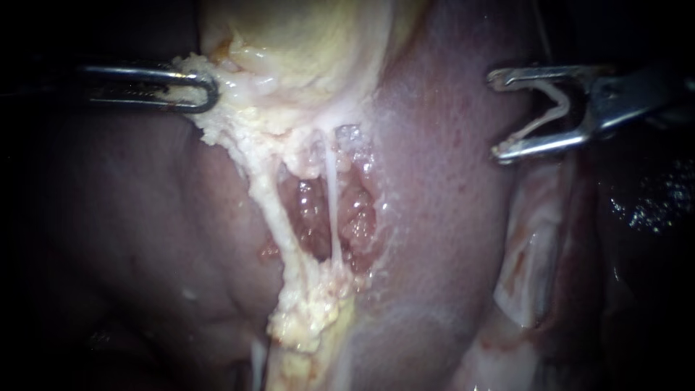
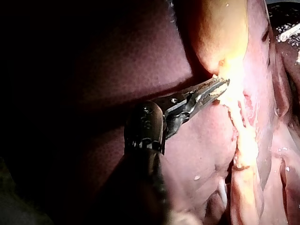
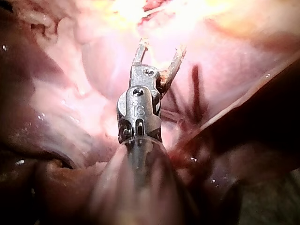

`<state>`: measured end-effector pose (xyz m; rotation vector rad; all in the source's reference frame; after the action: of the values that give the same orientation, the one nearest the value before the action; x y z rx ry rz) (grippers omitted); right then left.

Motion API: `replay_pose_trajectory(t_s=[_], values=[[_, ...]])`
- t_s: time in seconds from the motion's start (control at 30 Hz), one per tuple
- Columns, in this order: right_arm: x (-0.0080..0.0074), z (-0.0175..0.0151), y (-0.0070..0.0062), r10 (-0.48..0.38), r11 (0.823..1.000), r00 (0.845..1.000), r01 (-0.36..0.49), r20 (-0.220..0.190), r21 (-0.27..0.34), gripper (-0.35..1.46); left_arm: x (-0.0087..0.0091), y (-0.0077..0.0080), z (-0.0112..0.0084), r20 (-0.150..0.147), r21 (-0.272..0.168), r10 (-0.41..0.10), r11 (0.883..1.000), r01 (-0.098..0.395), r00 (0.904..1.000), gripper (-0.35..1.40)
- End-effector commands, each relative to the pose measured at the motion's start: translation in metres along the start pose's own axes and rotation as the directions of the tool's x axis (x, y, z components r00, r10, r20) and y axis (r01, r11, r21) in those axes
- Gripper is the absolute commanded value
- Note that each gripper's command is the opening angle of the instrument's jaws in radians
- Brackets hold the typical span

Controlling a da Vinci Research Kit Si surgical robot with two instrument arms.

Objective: Clipping first clip left tube

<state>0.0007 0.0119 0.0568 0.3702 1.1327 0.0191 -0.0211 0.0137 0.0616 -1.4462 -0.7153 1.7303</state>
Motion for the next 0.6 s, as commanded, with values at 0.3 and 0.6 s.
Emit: replay_pose_trajectory(t_s=[0.3,0.6], values=[[-0.0006,0.0097,-0.0035,0.094,0.993,0.995,-0.093,-0.014,0.070,0.48,0.0000,0.0000,0.0000,0.000,0.000,0.000,1.000,0.000,1.0000,-0.35],[-0.0023,0.0158,-0.0051,0.135,0.983,0.991,-0.132,-0.012,0.126,0.47,0.0000,0.0000,0.0000,0.000,0.000,0.000,1.000,0.000,1.0000,-0.35]])
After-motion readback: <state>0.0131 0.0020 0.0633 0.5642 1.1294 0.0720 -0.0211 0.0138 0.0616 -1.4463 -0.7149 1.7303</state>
